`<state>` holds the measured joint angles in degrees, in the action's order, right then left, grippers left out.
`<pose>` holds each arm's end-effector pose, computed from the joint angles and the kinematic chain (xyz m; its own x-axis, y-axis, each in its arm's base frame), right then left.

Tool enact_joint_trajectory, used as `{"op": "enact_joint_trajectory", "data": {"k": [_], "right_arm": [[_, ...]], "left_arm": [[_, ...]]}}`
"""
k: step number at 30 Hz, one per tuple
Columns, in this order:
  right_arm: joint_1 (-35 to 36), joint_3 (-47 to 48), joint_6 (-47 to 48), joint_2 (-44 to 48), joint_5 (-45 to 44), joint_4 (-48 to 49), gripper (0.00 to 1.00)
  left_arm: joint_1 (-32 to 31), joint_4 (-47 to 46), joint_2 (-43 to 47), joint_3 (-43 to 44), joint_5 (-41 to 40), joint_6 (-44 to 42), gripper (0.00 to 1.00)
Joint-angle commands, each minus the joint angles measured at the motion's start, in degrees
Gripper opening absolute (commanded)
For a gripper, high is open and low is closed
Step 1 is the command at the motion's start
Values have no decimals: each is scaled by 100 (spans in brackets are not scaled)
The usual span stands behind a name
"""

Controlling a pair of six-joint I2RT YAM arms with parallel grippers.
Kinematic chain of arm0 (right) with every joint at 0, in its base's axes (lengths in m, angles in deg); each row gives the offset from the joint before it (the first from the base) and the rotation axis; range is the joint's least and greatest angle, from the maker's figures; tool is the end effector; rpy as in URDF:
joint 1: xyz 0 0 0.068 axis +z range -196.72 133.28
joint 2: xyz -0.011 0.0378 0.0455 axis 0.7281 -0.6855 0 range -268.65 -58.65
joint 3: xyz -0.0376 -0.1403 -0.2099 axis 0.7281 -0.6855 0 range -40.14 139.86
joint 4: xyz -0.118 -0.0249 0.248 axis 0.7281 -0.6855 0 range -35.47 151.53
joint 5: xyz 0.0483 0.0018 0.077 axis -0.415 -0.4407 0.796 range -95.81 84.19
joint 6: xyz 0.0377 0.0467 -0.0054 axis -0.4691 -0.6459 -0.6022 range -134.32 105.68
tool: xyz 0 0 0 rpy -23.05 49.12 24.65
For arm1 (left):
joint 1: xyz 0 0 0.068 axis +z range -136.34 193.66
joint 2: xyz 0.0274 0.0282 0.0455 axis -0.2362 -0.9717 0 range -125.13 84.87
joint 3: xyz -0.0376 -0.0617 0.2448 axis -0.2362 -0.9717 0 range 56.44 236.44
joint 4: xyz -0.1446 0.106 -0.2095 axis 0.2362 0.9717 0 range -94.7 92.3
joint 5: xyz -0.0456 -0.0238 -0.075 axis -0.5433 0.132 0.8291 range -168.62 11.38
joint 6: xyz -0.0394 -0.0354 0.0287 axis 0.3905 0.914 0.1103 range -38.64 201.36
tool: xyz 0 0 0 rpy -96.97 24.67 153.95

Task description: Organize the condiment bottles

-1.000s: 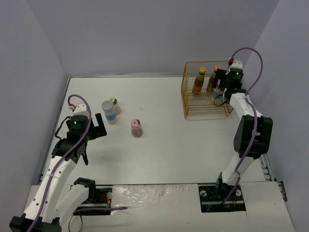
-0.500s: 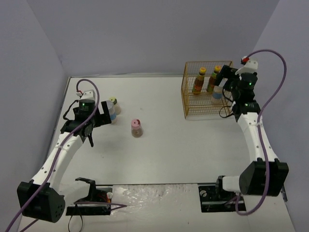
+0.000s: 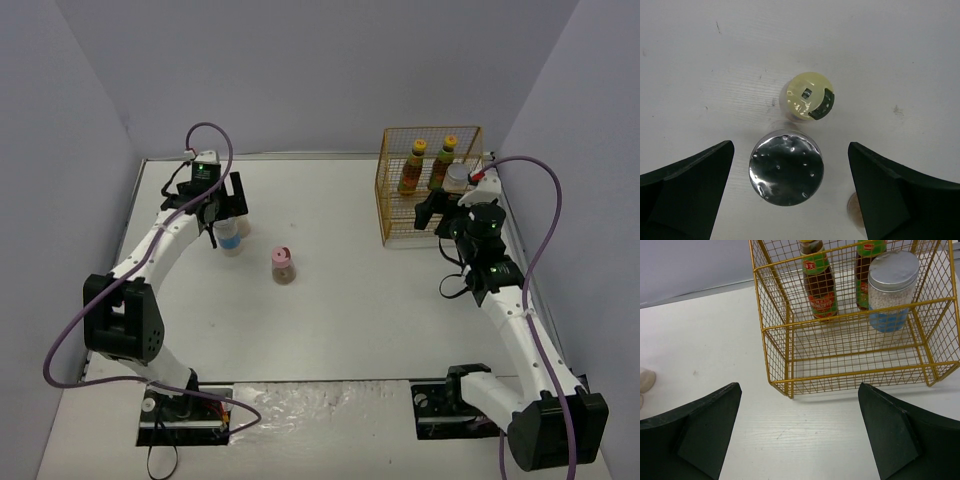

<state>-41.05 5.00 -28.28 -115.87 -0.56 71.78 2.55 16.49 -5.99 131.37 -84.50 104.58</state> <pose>0.2705 0.0311 0.3205 -0.0766 0.2339 -0.9692 -0.1763 0.9536 0.2441 0.3784 -0.0697 0.2742 -0.5881 -0.2842 -0.7572 -0.1309 0.9573 -0.2576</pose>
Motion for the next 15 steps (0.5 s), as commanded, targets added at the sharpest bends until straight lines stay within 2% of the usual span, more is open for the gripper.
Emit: {"op": "enact_joint_trajectory", "data": {"k": [1,3,5,7,13,15], "right_arm": [[13,-32,-108,300,197,374,100],[15,-76,-115,346,243,379,100],[18,-129,-115,368,265,372,100],[13,-183,-106,388,276,381,100],[13,-306,-114,492,348,365,100],[13,-345,-131,556,362,356,100]], "left_arm": [[45,82,-90,381,-140,131,89],[29,221,-186,413,-175,217,84],[15,268,-263,381,-203,256,74],[-5,263,-283,328,-203,261,63],[-226,321,-78,350,-206,119,15],[-565,363,16,480,-274,17,7]]}}
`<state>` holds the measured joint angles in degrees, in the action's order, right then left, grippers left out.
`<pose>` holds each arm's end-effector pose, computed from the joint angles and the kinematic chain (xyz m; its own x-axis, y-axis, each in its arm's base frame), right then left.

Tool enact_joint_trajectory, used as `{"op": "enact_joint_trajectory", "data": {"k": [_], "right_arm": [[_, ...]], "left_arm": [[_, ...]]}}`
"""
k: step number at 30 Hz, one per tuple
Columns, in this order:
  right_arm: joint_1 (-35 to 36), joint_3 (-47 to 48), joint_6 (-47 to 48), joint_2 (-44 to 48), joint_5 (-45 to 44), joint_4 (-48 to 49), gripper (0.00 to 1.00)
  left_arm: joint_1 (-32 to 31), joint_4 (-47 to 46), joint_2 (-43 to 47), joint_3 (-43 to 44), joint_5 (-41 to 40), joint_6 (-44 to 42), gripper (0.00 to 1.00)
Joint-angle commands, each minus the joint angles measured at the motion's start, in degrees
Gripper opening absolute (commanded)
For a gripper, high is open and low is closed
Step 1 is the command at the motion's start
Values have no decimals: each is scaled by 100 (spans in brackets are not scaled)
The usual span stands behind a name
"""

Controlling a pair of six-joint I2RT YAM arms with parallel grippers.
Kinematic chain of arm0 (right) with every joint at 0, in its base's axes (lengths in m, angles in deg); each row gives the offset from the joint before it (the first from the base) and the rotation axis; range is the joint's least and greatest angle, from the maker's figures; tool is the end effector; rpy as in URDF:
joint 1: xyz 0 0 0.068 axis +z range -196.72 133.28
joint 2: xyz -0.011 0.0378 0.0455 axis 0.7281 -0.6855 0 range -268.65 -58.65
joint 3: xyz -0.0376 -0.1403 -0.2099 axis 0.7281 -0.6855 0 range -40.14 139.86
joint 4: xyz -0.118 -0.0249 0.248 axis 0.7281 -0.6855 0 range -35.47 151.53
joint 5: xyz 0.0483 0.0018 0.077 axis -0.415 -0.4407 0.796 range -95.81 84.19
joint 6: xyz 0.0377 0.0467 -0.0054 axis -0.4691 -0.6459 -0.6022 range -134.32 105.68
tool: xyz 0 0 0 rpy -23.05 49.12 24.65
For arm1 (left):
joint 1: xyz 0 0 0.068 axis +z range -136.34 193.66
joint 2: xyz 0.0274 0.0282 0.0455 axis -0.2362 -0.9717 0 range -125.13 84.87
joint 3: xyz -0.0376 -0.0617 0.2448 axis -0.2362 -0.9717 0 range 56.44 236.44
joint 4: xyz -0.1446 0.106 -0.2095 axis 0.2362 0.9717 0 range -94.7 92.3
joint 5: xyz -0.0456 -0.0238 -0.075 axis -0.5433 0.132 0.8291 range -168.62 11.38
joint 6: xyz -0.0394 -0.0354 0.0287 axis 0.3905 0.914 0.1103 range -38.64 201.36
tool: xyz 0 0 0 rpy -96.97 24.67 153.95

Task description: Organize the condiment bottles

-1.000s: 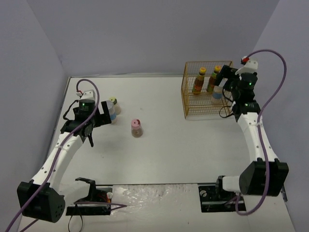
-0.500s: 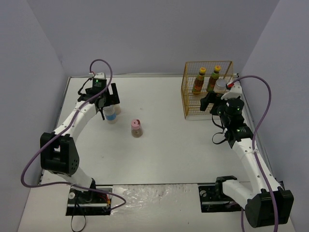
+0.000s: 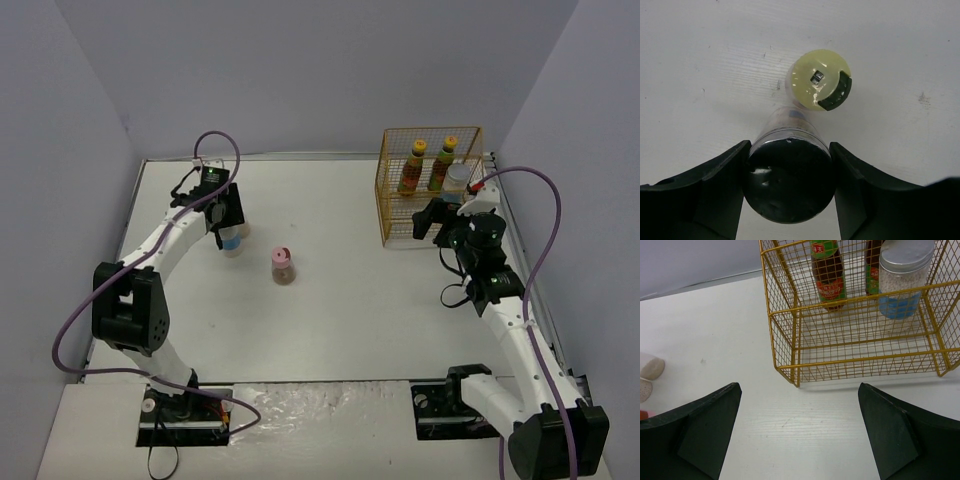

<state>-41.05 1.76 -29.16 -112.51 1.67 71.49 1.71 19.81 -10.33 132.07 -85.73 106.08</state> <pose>0.2583 0.0316 0.3126 -0.0919 0.2461 -0.9649 -0.2111 0.9421 0.2605 0.3851 -0.0759 0.2455 -0.6677 -0.2828 -0.6886 -0.1769 0.9588 -0.2222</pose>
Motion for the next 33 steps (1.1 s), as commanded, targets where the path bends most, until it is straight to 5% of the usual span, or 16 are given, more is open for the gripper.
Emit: {"op": "enact_joint_trajectory", "data": {"k": [1,16,21,29,33], "right_arm": [[13,-40,-49,252,144,384,100],[13,-357,26,845,434,165,100],[30,-401,52,982,491,77,100],[83,-393,158,903,670,85,100],[143,-387,230,844,747,80,100]], "left_arm": [[-654,49,479,491,-167,-176,6],[-2990,-16,-137,1747,113,-473,5],[-3570,-67,-347,1641,149,-303,14],[-4035,-300,-515,1268,17,-150,47],[-4043,-450,-409,1040,8,-46,73]]}}
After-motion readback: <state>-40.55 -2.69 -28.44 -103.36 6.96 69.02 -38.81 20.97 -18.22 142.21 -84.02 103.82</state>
